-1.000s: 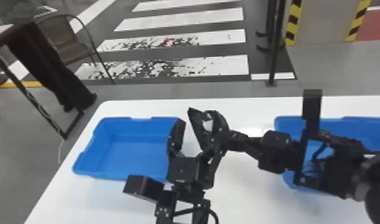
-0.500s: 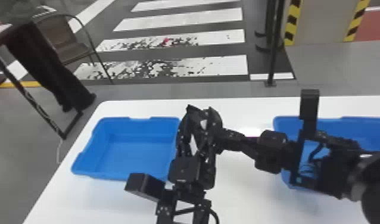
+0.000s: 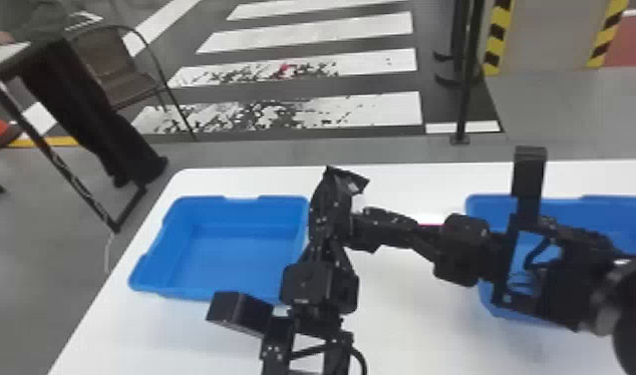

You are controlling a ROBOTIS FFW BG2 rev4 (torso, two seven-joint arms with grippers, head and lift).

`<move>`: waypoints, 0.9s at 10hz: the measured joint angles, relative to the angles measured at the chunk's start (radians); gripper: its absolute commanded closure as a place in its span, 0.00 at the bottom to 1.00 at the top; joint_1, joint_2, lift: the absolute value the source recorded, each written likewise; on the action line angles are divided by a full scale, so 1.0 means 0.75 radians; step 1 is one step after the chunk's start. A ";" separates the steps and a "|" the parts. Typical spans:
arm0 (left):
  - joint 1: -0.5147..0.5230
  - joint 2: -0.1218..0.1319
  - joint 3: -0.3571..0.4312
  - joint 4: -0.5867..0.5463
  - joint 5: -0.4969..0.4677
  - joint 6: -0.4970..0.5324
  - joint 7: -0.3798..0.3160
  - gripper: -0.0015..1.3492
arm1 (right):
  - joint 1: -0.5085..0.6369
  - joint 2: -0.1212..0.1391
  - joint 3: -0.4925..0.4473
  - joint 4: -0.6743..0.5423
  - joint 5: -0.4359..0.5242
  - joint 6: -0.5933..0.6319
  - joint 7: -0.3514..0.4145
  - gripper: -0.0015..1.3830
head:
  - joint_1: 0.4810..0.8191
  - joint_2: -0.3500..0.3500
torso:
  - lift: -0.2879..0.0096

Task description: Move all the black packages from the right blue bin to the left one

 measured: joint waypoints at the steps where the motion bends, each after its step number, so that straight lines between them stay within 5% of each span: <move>1: 0.002 0.000 0.004 0.000 -0.002 -0.006 0.000 0.91 | -0.004 0.002 0.000 0.007 -0.001 -0.008 0.000 0.83 | 0.63 0.84 | 0.45; 4: 0.010 -0.010 0.041 0.004 0.089 0.028 -0.037 0.91 | -0.013 0.007 -0.003 0.036 -0.016 -0.039 -0.001 0.78 | 0.63 0.85 | 0.45; 5: 0.019 -0.022 0.082 0.021 0.107 0.047 -0.037 0.91 | -0.015 0.010 -0.010 0.044 -0.031 -0.055 -0.001 0.60 | 0.63 0.87 | 0.45; 6: 0.024 -0.032 0.116 0.033 0.100 0.048 -0.039 0.91 | -0.016 0.011 -0.023 0.048 -0.034 -0.075 0.000 0.23 | 0.63 0.88 | 0.45; 7: 0.022 -0.040 0.150 0.046 0.074 0.048 -0.039 0.91 | -0.016 0.012 -0.039 0.060 -0.039 -0.108 0.000 0.01 | 0.63 0.88 | 0.45; 9: -0.009 -0.062 0.296 0.128 -0.059 0.054 -0.029 0.91 | 0.000 0.015 -0.072 0.088 -0.059 -0.160 0.000 0.12 | 0.63 0.91 | 0.45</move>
